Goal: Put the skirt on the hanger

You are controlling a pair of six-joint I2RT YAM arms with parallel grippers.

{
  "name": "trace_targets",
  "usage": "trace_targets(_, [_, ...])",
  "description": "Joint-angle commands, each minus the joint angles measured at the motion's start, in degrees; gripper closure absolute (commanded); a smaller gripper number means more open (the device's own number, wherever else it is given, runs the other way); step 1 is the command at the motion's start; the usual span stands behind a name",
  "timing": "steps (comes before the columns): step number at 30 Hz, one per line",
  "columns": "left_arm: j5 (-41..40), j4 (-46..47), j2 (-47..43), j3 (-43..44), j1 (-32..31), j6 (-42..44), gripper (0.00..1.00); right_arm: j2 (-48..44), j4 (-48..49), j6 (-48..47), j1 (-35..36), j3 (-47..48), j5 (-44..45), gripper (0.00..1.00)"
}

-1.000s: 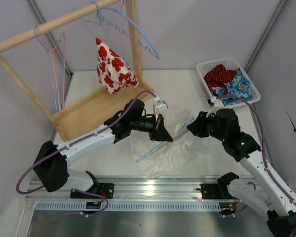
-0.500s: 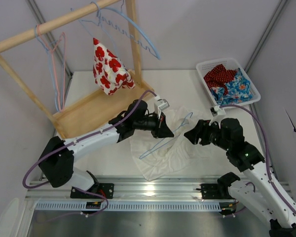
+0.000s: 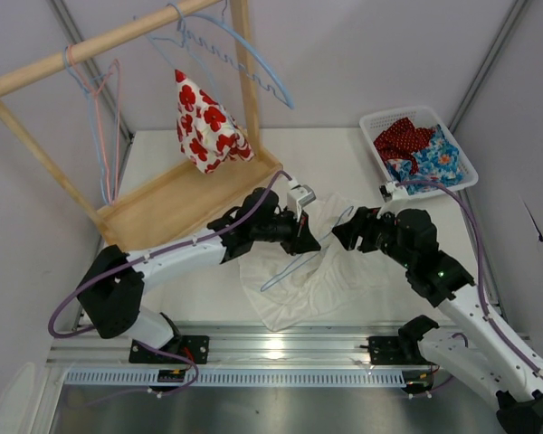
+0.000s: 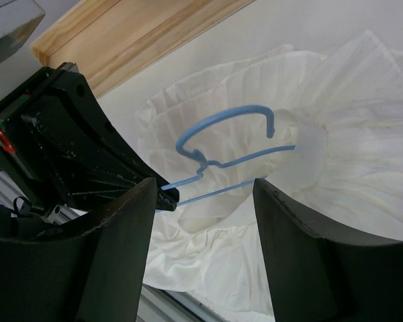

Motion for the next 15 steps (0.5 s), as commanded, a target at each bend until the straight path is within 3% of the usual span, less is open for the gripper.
trace_targets(1, [-2.7, 1.9, -0.2, 1.4, -0.7, 2.2, 1.00, 1.6, 8.9, -1.9, 1.4, 0.1, 3.0, 0.36])
trace_targets(9, [-1.3, 0.8, 0.9, 2.8, -1.1, 2.3, 1.00, 8.4, 16.1, -4.9, 3.4, -1.1, 5.7, 0.43])
trace_targets(15, [-1.0, 0.6, 1.4, 3.5, -1.4, 2.3, 1.00, 10.8, 20.3, -7.1, 4.9, -2.4, 10.3, 0.59])
